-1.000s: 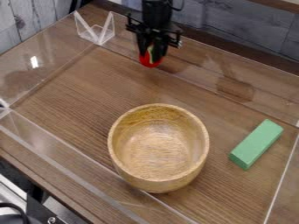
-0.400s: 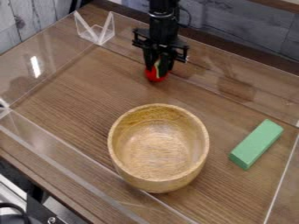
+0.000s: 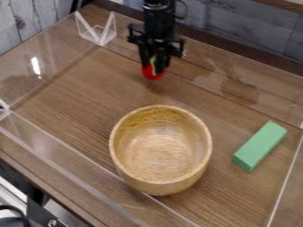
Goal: Move the red fruit to the left
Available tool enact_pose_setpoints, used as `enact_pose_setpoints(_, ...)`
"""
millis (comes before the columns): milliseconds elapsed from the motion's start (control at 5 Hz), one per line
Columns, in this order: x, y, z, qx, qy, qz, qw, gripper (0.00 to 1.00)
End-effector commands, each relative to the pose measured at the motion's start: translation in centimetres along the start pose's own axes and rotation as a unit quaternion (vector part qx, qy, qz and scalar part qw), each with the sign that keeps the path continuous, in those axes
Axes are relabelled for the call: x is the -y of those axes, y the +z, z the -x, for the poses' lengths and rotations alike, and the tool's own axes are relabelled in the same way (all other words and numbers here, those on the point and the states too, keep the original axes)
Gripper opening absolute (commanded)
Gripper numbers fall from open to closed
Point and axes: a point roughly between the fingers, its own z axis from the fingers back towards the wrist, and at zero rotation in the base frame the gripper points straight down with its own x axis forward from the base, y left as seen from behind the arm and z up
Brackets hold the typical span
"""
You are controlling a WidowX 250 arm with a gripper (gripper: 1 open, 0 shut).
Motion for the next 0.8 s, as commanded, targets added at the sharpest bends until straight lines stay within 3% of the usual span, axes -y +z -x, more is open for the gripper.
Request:
enact_pose_setpoints(0,-1.7,5.1,-0.6,0.053,-0.017,-0.006,0.9984,0.0)
enact_pose_setpoints(200,-4.2,5.5,0.7,0.057,0.004,-0.006,0.9984,0.0)
enact_pose_setpoints(400,-6.5,4.4,2.1,0.052,0.021,-0.008,0.9984,0.0)
enact_pose_setpoints(600,-7.9,3.2,2.5,0.044,0.026,-0.01,0.9987,0.0)
